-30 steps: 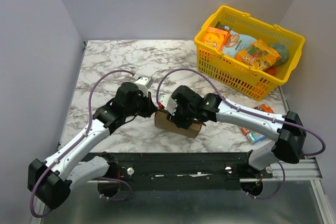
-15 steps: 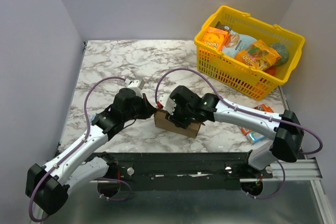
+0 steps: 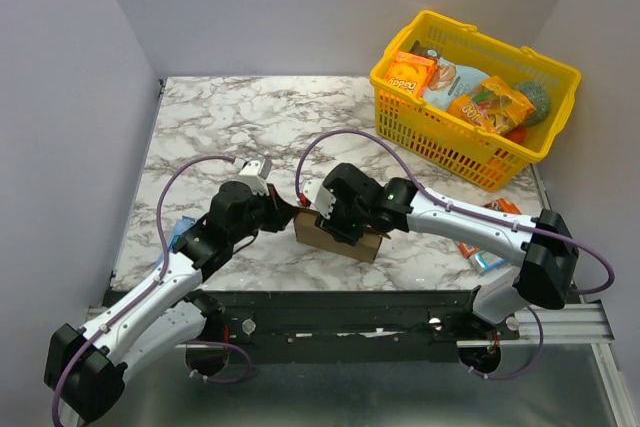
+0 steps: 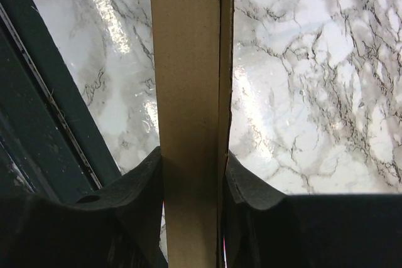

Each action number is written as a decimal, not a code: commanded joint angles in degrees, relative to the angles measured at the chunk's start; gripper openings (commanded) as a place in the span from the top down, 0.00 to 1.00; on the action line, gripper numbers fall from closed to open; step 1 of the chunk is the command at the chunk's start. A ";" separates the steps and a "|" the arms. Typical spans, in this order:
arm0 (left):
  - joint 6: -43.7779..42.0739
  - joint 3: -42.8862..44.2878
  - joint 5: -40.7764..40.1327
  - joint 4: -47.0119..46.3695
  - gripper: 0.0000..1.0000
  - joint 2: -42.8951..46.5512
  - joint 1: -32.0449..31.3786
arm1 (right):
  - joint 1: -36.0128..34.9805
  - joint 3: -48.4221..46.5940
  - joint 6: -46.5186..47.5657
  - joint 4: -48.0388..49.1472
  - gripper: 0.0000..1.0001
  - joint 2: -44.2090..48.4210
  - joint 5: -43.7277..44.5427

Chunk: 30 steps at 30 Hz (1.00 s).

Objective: Fold the paper box

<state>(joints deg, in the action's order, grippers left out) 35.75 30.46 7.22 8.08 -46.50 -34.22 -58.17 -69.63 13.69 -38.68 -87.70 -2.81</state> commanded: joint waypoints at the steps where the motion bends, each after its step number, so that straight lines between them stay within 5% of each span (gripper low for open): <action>1: -3.22 -2.51 0.34 1.77 1.00 0.45 -2.17 | 0.52 1.60 0.19 -0.26 0.61 -1.25 4.48; 30: -8.06 -7.96 -22.25 0.71 1.00 1.51 -18.43 | 1.40 1.69 -4.29 1.85 0.56 2.01 7.20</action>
<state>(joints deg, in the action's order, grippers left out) 27.81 24.80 -16.21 1.13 -43.29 -50.48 -58.17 -68.82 11.99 -38.74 -86.70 -1.63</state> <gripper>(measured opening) 0.009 0.444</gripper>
